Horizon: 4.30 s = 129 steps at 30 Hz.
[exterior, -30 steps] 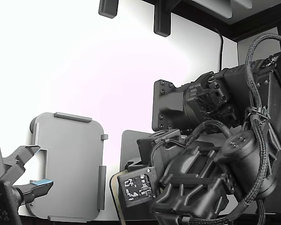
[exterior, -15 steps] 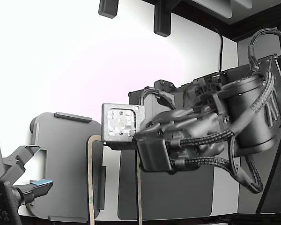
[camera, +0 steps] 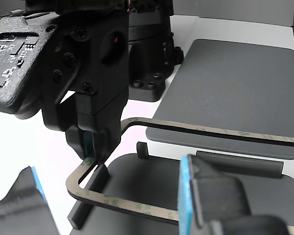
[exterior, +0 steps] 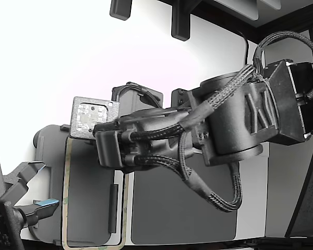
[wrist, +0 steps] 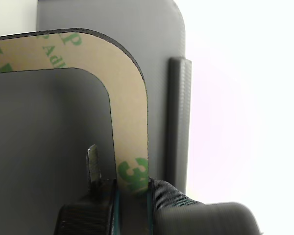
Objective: Move top rectangular frame to the holder.
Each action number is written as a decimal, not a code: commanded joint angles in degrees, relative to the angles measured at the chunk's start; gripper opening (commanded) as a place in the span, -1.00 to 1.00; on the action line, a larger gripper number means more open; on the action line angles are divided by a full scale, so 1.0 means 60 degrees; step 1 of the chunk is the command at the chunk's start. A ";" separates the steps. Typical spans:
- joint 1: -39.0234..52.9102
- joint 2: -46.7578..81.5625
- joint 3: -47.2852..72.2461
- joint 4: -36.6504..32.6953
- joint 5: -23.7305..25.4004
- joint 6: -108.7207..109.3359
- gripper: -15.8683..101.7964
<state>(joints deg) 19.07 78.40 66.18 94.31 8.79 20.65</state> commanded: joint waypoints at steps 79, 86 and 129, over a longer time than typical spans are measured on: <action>-0.0703 -0.1772 -0.1333 0.0088 -0.0234 -0.0425 -0.91; -0.0703 -0.1787 -0.1348 0.0088 -0.0205 -0.0557 -0.91; -0.1699 0.9771 0.8730 -0.5845 0.1670 -0.1304 0.97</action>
<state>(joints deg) 9.93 124.54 107.75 65.48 17.93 13.71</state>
